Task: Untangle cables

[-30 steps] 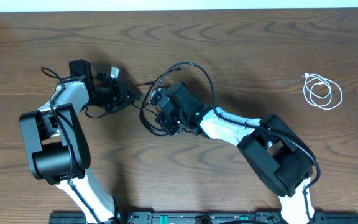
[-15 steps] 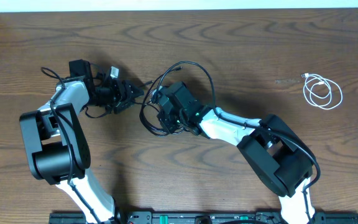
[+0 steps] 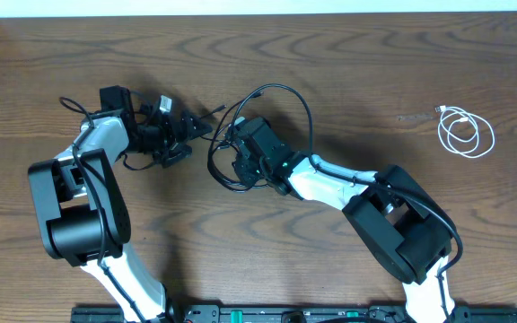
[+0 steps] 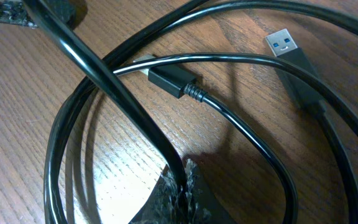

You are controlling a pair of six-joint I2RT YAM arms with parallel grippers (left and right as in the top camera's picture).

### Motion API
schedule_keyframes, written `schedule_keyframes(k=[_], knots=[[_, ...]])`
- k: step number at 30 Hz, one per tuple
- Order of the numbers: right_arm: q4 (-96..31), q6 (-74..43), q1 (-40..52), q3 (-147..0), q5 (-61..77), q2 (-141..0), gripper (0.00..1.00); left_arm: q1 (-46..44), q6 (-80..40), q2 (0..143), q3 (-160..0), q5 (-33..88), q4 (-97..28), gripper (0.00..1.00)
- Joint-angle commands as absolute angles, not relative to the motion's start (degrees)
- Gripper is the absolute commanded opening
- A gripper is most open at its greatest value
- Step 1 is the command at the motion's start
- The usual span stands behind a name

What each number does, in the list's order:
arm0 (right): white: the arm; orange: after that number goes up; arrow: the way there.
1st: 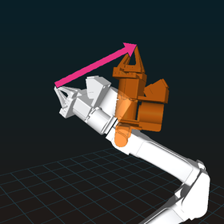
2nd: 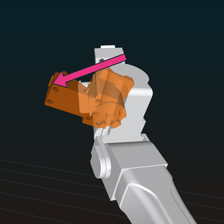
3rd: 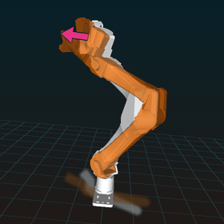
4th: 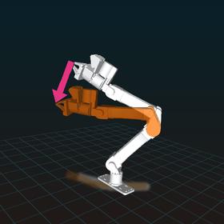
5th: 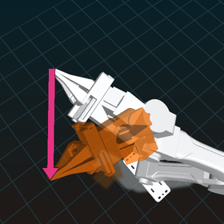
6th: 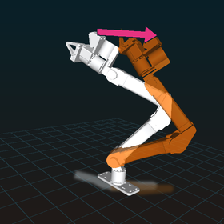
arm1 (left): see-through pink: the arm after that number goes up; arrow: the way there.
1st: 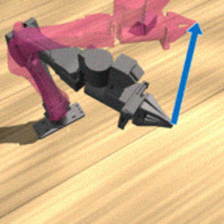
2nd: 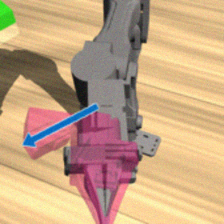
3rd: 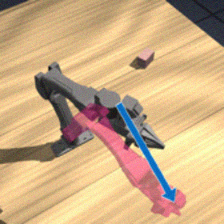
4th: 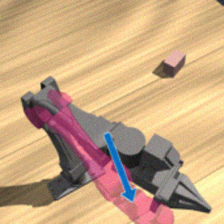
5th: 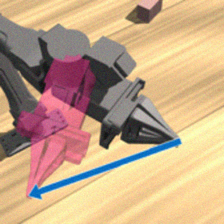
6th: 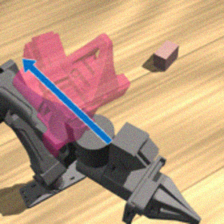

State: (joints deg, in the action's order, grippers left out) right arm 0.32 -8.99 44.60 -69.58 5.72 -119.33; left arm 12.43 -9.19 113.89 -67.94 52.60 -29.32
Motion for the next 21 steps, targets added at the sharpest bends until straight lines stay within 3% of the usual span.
schedule_keyframes(k=[1, 17, 21], knots=[[0.3, -10.7, 44.9, -69.6, 4.4, -119.2, 0.01, 12.4, -8.9, 113.3, -67.7, 53.3, -29.3, 1.00], [0.6, -12.0, 44.9, -69.6, -0.3, -119.2, 0.01, 12.4, -8.9, 113.3, -67.7, 53.3, -29.3, 0.99], [1.1, -12.0, 44.5, -69.6, -5.8, -119.2, 0.01, 12.4, -8.9, 113.3, -67.7, 53.3, -29.3, 0.94]])
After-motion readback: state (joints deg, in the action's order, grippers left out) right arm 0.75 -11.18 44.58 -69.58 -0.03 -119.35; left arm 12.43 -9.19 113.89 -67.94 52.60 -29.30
